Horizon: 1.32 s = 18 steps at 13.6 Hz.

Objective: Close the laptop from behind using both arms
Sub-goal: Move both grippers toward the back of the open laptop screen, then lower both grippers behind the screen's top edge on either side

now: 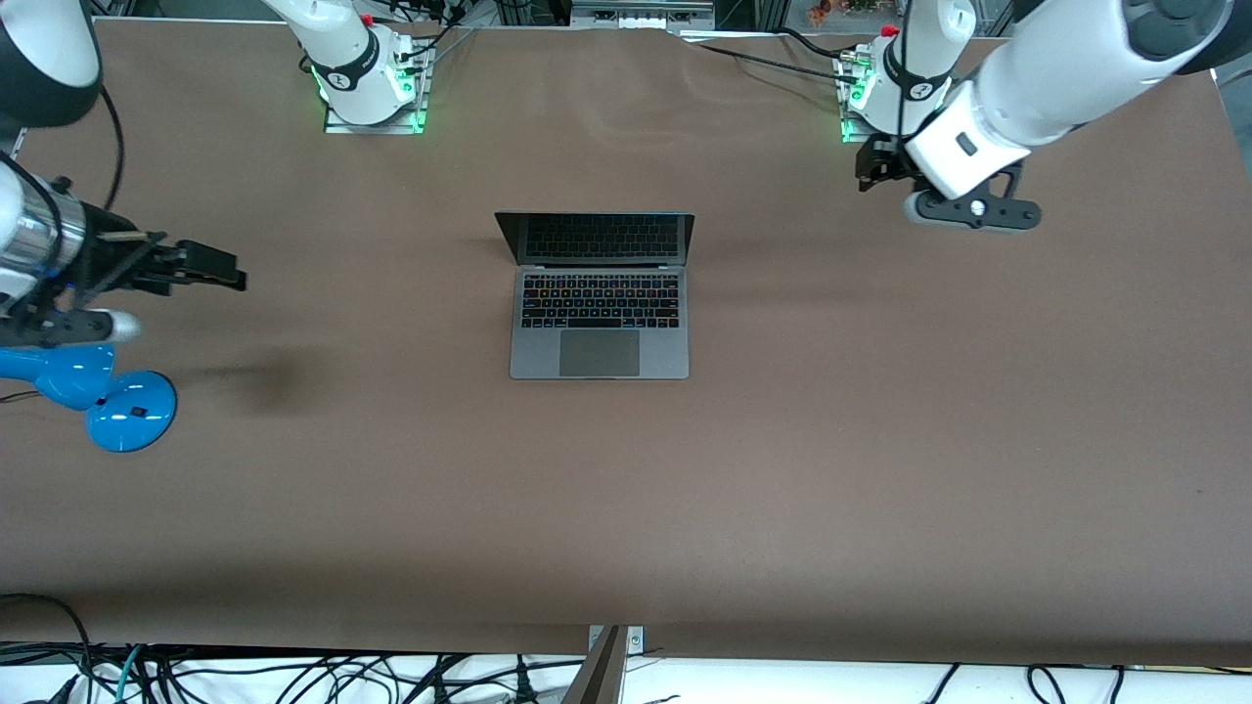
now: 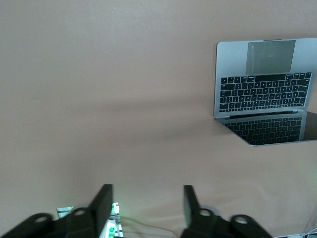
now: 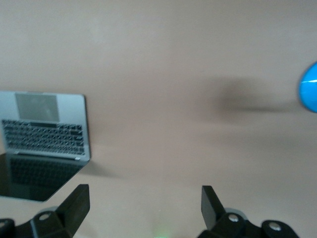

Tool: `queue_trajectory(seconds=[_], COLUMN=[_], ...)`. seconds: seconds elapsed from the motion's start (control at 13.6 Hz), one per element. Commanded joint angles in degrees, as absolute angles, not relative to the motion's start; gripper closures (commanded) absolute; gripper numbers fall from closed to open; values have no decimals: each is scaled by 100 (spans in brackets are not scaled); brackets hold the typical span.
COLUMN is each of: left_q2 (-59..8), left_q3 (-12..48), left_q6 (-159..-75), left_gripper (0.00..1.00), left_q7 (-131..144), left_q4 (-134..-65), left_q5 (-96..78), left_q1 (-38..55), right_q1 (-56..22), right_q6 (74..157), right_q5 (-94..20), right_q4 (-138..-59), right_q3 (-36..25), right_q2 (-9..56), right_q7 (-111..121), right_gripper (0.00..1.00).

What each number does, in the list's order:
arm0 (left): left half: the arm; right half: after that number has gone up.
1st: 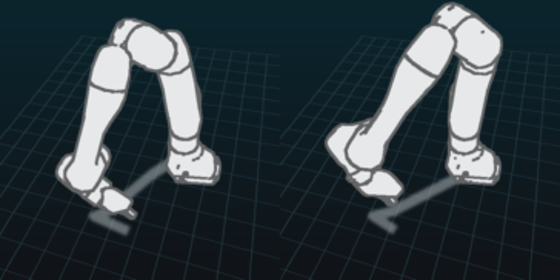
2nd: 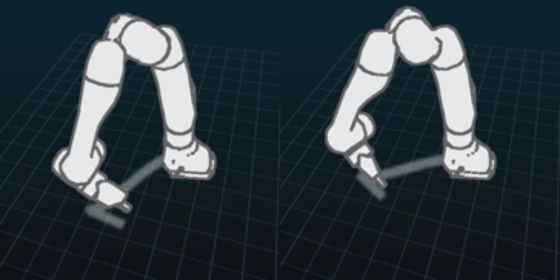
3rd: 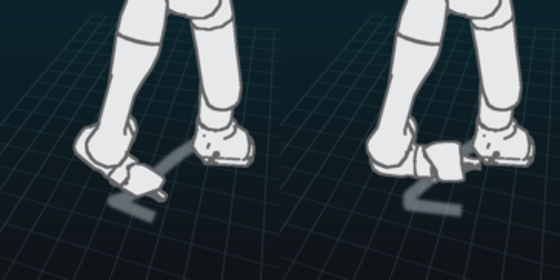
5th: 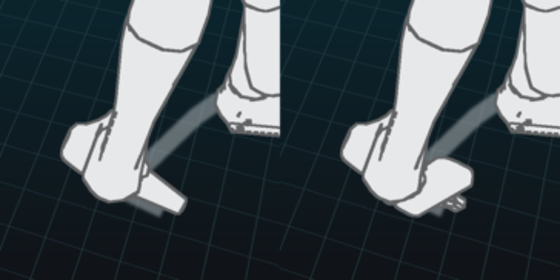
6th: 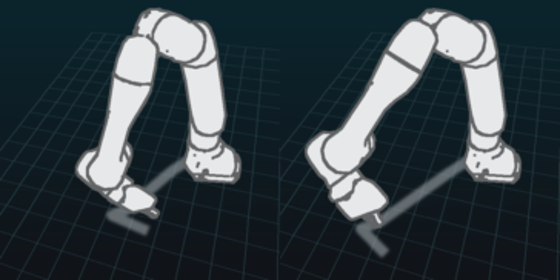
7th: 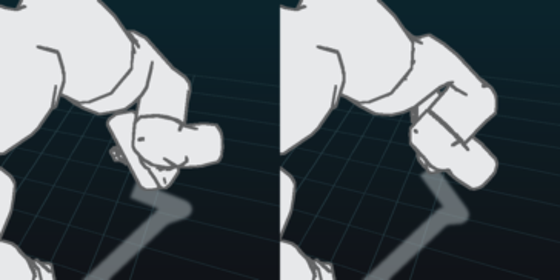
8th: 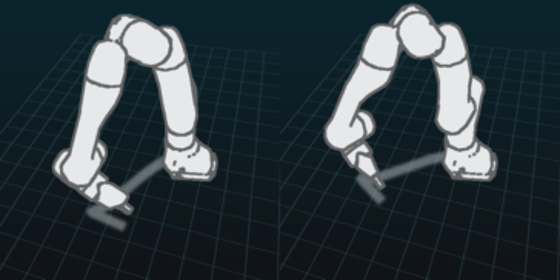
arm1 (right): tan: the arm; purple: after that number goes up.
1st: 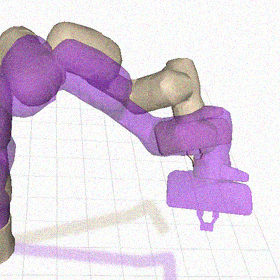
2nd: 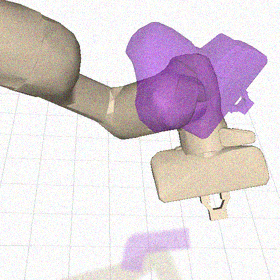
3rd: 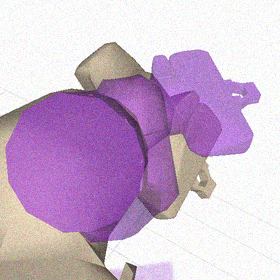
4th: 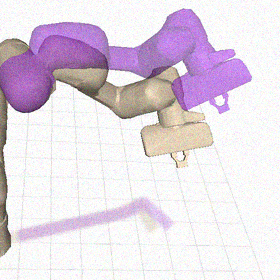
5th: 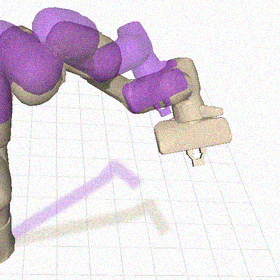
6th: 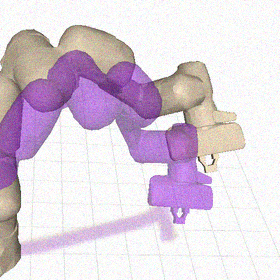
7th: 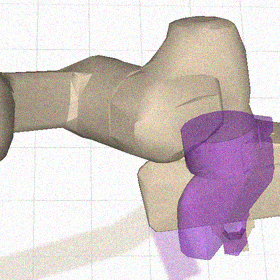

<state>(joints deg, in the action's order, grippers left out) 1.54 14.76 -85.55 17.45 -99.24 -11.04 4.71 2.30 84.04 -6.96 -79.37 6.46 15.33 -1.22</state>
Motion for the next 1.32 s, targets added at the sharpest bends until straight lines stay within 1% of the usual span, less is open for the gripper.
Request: queue_trajectory(seconds=[0.0,0.15,0.22,0.29,0.37,0.51,0.73,0.95,1.25], left_q2=[44,-52,-122,-184,-228,-342,-526,-746,-1037], left_q3=[1704,1915,1994,2047,2100,2214,2513,2846,2953], left_q6=[-8683,-8736,-8745,-8745,-8797,-8868,-9009,-9149,-9237], left_gripper=[61,77,89,98,100,100,100,100,100], left_q7=[2073,2310,2338,2338,2364,2679,3092,3742,4192], left_q4=[-9923,-9923,-9923,-9914,-9923,-9923,-9923,-9923,-9923], left_q5=[-1213,-1213,-1222,-1222,-1265,-1423,-1424,-1433,-1748], left_q1=[448,448,440,448,448,448,474,492,501], right_q1=[325,316,316,308,308,282,89,-306,-615], right_q6=[8437,8516,8595,8735,8919,9096,9359,9483,9554], right_q5=[-1193,-1371,-1371,-1354,-1354,-1275,-1257,-1152,-1046], right_q4=[-8313,-8402,-8402,-8428,-8490,-8499,-8508,-8683,-8710], right_q3=[834,966,1150,1247,1431,1817,2126,2127,2127], right_q2=[1564,1582,1634,1661,1696,1705,1863,1898,2048], right_q7=[-17,-44,-53,-122,-401,-1296,-2195,-2408,-2741], right_gripper=[0,0,0,1,1,1,2,2,2])
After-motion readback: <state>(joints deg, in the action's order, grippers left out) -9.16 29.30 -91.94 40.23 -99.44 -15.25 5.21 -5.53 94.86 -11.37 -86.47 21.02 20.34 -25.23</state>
